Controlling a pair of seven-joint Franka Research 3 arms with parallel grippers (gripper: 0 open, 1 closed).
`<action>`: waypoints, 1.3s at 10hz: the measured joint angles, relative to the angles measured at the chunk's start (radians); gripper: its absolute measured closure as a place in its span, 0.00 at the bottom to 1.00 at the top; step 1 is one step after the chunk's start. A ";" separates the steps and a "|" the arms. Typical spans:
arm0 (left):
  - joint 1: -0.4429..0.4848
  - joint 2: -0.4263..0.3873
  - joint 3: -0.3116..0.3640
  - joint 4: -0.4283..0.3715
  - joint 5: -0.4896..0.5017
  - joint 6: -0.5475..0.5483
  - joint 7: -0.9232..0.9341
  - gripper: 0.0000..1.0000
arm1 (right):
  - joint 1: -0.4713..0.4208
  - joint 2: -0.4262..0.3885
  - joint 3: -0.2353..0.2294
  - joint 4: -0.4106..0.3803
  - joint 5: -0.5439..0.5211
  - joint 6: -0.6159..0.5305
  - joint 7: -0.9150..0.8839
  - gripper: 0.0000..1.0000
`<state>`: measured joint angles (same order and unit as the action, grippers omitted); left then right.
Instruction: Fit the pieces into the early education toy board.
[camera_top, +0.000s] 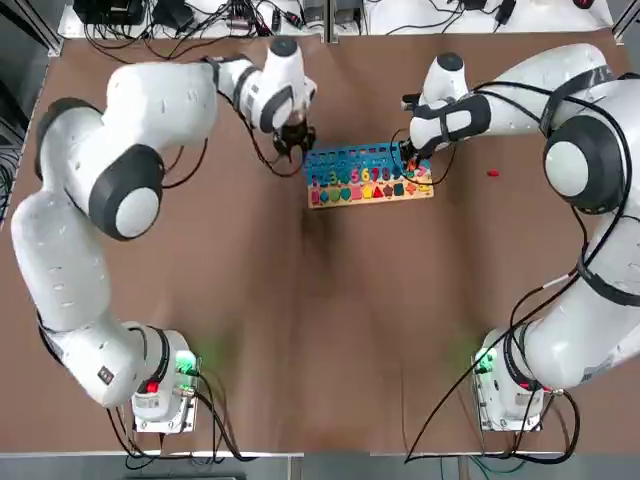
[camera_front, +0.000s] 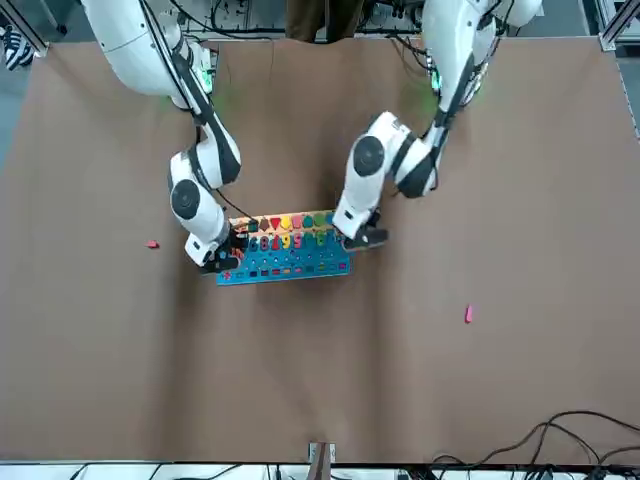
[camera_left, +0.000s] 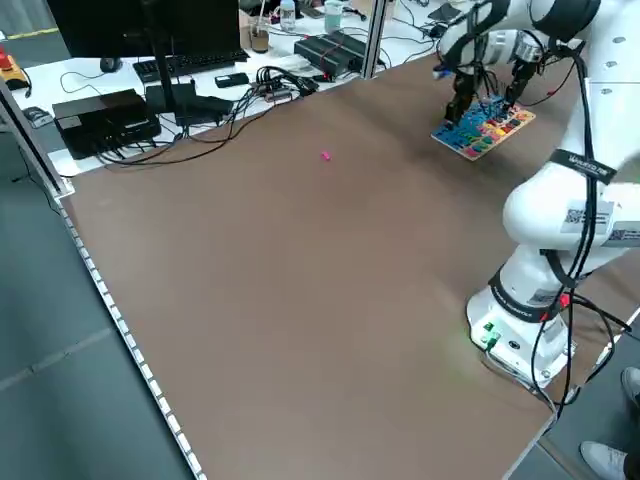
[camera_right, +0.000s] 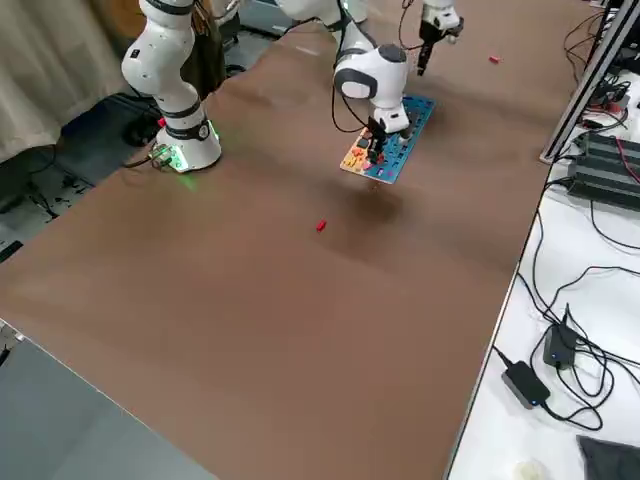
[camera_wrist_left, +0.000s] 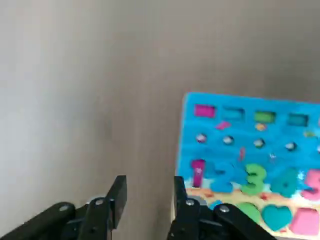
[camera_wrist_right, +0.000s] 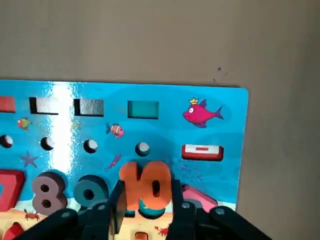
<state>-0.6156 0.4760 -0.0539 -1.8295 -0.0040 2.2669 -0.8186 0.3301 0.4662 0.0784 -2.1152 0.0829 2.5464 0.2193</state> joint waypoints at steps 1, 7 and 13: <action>0.037 -0.019 0.000 0.000 0.000 -0.026 0.037 0.53 | 0.002 0.000 0.000 -0.001 0.000 0.001 0.000 0.60; 0.297 -0.038 0.004 0.057 0.000 -0.034 0.278 0.50 | 0.012 -0.007 0.002 -0.017 0.002 0.021 0.001 0.60; 0.449 0.031 0.004 0.143 0.035 -0.035 0.445 0.46 | 0.019 -0.020 0.003 -0.049 0.008 0.044 0.001 0.60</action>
<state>-0.1665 0.5066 -0.0498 -1.6865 0.0311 2.2323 -0.3741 0.3487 0.4458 0.0817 -2.1645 0.0911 2.5908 0.2203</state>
